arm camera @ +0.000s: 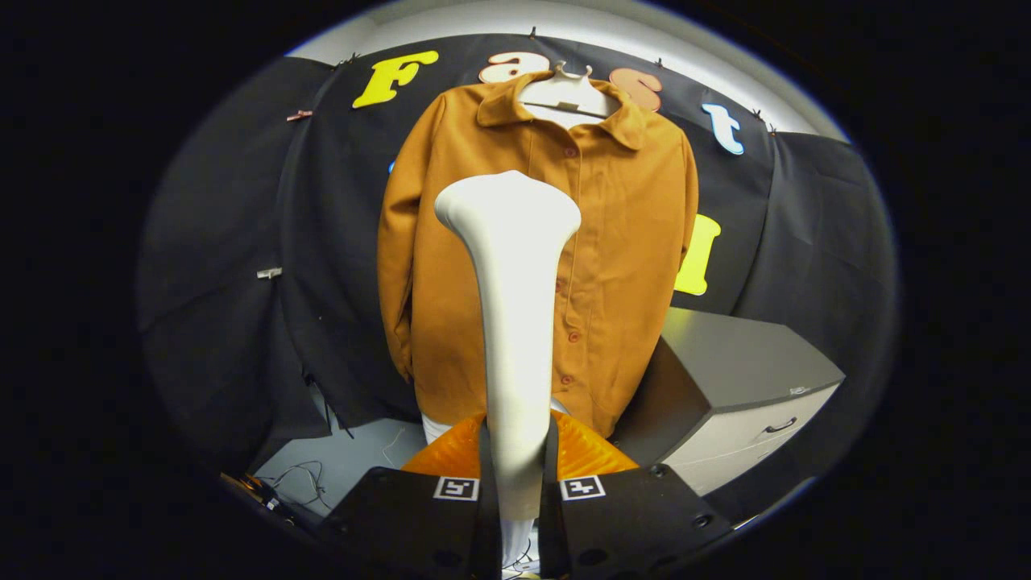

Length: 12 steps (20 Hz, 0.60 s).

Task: Iron the clothes twice with a garment steamer, once on the left side and once on the right side.

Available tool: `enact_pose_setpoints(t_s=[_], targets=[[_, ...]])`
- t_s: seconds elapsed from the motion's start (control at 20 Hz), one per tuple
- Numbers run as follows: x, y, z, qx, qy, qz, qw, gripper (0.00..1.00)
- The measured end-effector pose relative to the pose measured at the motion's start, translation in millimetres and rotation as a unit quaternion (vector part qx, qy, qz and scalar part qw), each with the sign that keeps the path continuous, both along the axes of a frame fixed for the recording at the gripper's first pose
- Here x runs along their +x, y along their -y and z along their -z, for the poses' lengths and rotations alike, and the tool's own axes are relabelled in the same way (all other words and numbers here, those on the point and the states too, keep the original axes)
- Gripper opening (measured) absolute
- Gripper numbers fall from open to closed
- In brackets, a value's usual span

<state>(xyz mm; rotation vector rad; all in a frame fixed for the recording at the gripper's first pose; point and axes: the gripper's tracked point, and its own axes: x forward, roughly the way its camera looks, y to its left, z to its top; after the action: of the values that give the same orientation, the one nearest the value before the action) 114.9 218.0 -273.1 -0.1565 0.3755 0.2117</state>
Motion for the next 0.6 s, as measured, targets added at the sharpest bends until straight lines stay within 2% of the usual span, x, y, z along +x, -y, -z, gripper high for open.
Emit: enact_pose_setpoints(t_s=[0.6], targets=[[-6, 58, -143, 0.043, 0.112, 0.022, 0.993, 0.21]])
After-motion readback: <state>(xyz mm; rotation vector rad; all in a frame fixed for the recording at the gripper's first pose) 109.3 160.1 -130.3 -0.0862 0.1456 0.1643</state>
